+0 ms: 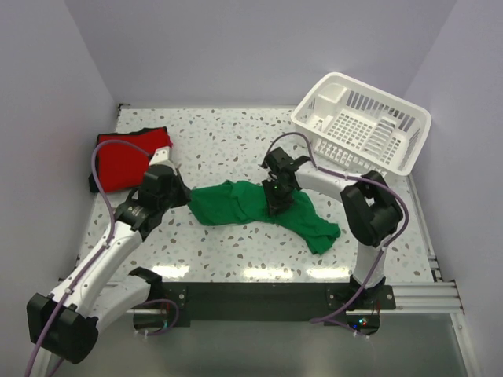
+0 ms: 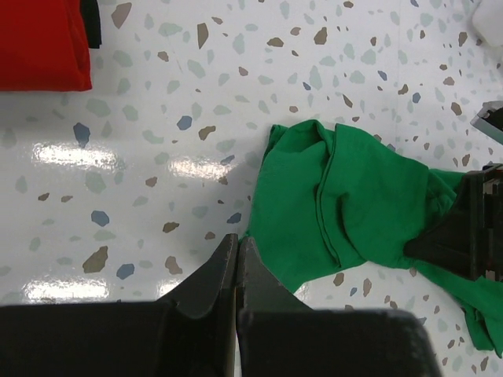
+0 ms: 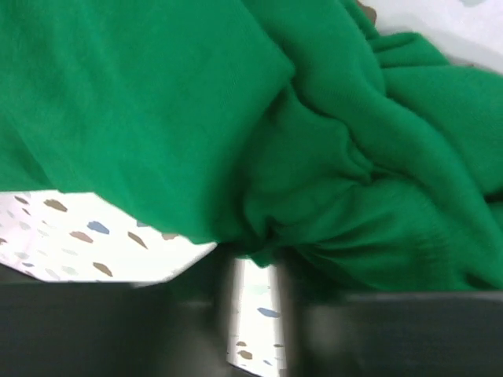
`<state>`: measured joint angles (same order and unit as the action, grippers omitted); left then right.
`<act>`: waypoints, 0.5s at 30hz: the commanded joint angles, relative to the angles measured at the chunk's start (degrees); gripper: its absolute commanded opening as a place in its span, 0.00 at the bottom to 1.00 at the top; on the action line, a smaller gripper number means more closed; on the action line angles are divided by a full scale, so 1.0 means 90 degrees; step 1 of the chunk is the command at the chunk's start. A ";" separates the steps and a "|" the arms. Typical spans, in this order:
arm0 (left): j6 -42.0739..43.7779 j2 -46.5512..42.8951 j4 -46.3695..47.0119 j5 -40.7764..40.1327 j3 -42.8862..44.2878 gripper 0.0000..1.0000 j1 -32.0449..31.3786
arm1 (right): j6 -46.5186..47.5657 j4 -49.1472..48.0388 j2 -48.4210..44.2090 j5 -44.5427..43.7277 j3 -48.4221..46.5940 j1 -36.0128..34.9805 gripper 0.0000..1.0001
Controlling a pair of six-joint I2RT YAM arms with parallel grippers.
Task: Fold and stack the t-shirts
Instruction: Flatten the tshirt out
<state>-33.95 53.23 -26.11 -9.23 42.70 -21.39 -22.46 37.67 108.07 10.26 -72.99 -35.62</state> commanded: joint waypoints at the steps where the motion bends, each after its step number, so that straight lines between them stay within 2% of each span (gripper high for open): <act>1: -0.0114 -0.0163 -0.0116 -0.0301 0.0012 0.00 0.0042 | 0.0131 -0.0144 0.0033 0.0208 -0.0356 -0.0017 0.15; 3: -0.0065 -0.0182 -0.0253 -0.0428 0.0138 0.00 0.0042 | 0.0229 0.0071 -0.0093 0.0004 -0.0561 -0.0017 0.02; 4: -0.0046 -0.0192 -0.0302 -0.0632 0.0187 0.00 0.0042 | 0.0307 0.0266 -0.0181 -0.0104 -0.0610 -0.0008 0.00; 8: 0.0023 -0.0270 -0.0671 -0.1472 0.0625 0.00 0.0042 | 0.0386 0.0852 -0.1116 -0.0339 -0.0912 0.0148 0.00; 9: -0.0045 -0.0299 -0.0799 -0.1986 0.0704 0.00 0.0042 | 0.0396 0.1153 -0.1332 -0.0436 -0.0991 0.0168 0.00; 15: -0.0621 -0.0845 -0.1600 -0.3337 0.1086 0.00 0.0042 | 0.0571 0.2073 -0.2805 -0.0876 -0.1742 0.0178 0.00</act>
<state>-35.83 48.75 -35.97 -28.21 48.99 -21.39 -19.42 50.11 90.80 5.43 -83.74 -34.06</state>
